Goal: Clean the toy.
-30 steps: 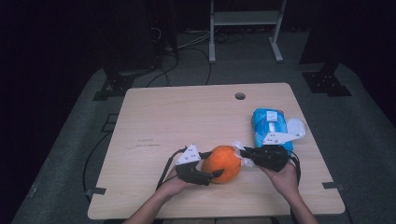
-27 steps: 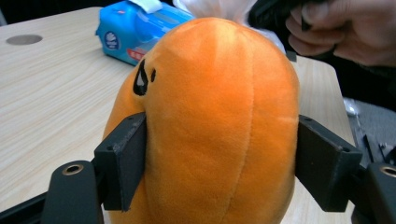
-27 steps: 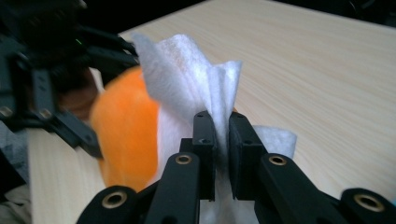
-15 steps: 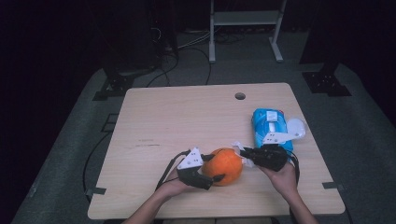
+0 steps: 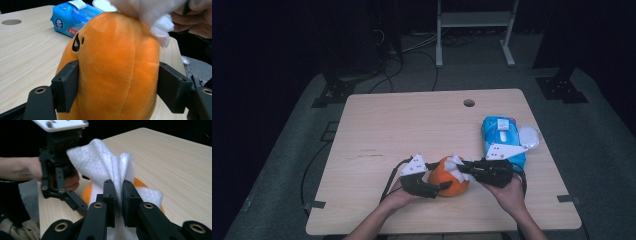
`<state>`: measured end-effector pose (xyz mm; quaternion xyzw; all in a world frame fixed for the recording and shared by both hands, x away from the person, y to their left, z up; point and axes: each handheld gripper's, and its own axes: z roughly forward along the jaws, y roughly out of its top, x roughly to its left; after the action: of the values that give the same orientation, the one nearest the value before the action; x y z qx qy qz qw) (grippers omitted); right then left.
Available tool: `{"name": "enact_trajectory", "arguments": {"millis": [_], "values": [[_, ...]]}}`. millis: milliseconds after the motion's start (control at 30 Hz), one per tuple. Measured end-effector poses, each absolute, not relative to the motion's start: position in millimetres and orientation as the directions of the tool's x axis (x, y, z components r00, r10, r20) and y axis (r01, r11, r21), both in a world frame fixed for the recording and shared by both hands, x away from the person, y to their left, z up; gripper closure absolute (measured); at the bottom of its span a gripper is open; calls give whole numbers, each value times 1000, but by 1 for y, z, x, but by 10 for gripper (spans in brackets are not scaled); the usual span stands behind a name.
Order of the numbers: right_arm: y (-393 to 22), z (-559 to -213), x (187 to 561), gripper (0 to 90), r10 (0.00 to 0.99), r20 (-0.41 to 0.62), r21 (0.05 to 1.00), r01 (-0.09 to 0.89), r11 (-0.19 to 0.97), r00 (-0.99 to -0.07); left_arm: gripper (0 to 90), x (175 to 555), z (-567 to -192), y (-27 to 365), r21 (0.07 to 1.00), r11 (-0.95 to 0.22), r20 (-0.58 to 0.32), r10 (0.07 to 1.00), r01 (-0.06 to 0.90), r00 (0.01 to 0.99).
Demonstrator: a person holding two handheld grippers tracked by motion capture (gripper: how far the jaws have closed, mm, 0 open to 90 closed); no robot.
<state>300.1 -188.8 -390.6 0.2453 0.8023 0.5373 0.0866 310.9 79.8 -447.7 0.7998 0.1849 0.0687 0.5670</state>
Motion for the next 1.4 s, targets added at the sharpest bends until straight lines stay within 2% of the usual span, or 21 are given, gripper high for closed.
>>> {"name": "enact_trajectory", "arguments": {"millis": [300,667,900,1067,1233,1400], "values": [[-216,-408,316,817,569,180,879,391,274,-802,256,310,-448,79,932,-295,-92,369,210,925],[-198,-395,304,816,522,138,891,335,305,-842,256,311,-448,80,932,-293,-96,373,216,923],[-177,-388,293,812,447,103,899,275,340,-889,251,311,-448,78,932,-282,-103,392,227,914],[-184,-390,298,816,475,78,895,272,354,-876,250,314,-447,80,932,-255,-135,410,256,902],[-201,-397,306,816,516,115,888,320,330,-849,252,315,-447,80,932,-254,-140,410,260,901],[-190,-392,299,815,497,94,895,292,338,-863,250,314,-447,78,932,-257,-131,415,254,900]]}}
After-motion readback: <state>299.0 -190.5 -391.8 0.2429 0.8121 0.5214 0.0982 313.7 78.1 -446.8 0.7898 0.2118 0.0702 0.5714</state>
